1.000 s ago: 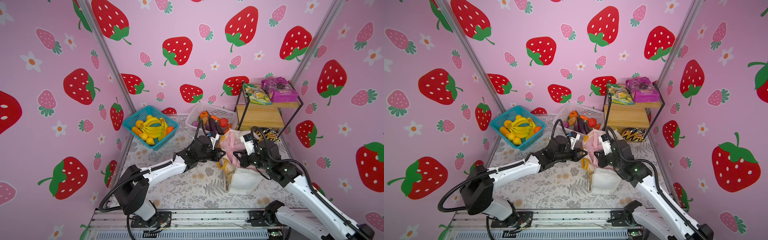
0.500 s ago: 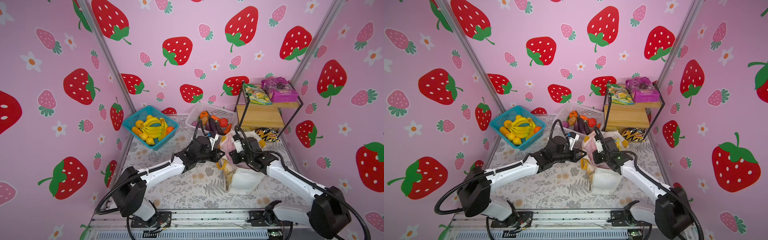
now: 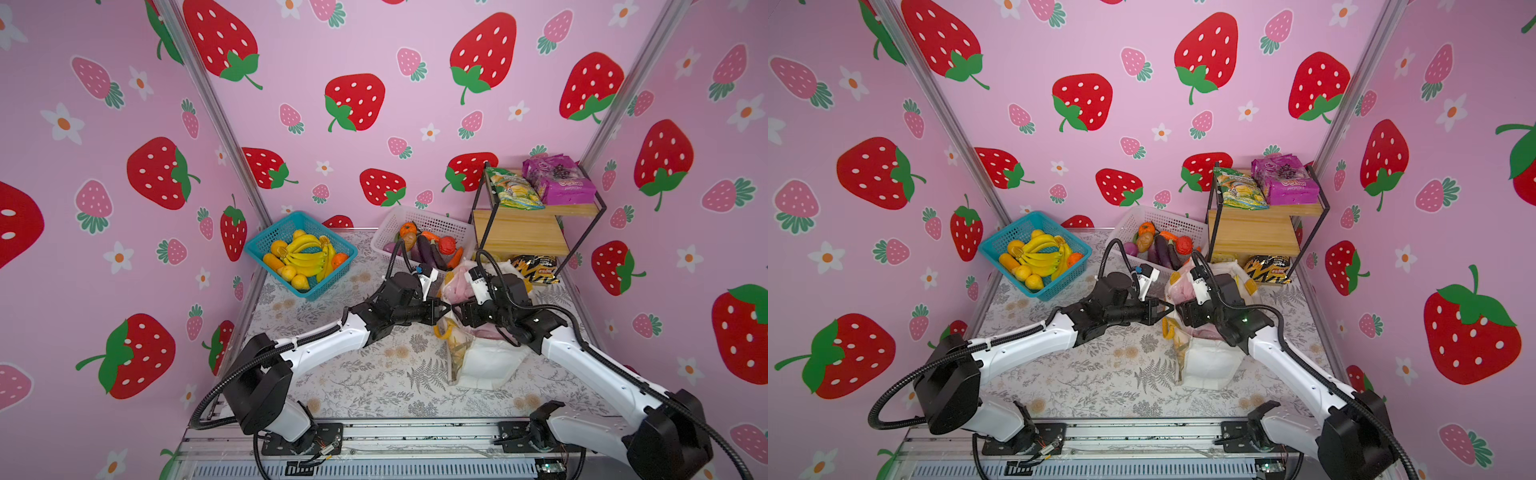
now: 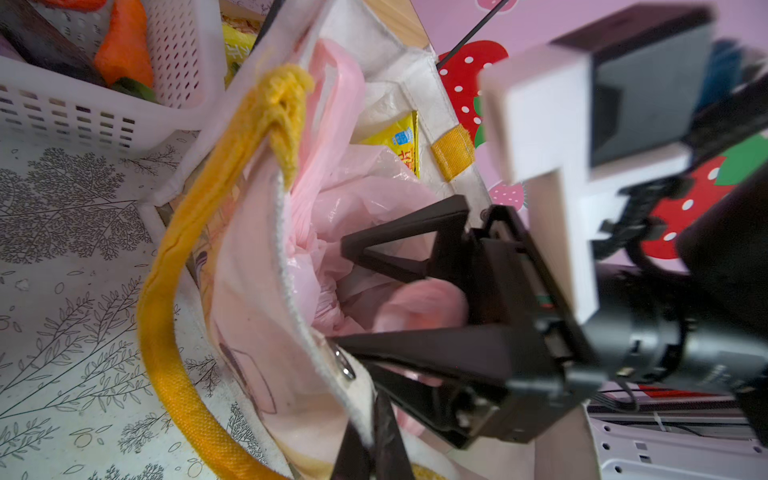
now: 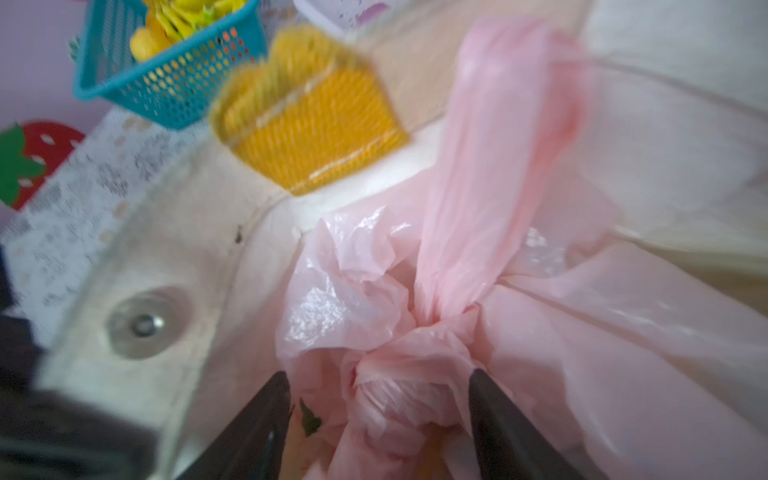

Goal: Place the mixed food into the grocery bags and tie them
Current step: 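Draw the right gripper back from the tote while the left gripper releases the handle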

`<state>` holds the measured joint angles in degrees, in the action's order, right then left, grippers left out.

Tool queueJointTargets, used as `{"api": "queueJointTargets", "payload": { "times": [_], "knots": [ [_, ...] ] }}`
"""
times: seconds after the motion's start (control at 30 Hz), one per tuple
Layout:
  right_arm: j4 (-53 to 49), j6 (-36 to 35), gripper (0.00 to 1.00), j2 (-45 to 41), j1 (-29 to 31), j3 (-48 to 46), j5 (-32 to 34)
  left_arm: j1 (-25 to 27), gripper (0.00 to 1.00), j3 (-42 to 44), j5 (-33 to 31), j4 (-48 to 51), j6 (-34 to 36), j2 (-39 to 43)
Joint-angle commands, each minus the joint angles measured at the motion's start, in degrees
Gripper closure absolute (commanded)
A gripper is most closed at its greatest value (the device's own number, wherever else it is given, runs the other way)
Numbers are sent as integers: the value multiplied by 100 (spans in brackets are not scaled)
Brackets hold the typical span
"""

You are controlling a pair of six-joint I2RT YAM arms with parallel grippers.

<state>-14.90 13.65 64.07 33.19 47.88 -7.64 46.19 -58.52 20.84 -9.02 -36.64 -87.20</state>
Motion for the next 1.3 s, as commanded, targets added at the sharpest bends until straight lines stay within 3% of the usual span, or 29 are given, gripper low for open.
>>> {"api": "queueJointTargets", "payload": {
  "times": [0.0, 0.17, 0.53, 0.93, 1.0, 1.1, 1.27],
  "knots": [
    [-512, -45, 21, -369, -97, 491, 458, -87, 100, 135, -140, -134, -103, 108],
    [-766, -168, 14, -593, -304, 885, 764, -245, 100, 275, -175, -127, -215, 300],
    [-503, -146, 14, -543, -681, 1224, 877, -681, 100, 1199, -732, 25, -309, 1529],
    [279, 149, 9, -335, -1226, 787, 1255, -1444, 100, 1976, -915, 280, -419, 2555],
    [462, 208, 7, -273, -1258, 673, 1371, -1488, 92, 1964, -937, 364, -381, 2638],
    [725, 217, 4, -131, -1271, 507, 1793, -1542, 67, 1900, -925, 467, -300, 2695],
    [1436, 265, 0, 121, -1315, 93, 2469, -1724, 41, 1591, -1182, 985, 177, 2874]
  ]
}}
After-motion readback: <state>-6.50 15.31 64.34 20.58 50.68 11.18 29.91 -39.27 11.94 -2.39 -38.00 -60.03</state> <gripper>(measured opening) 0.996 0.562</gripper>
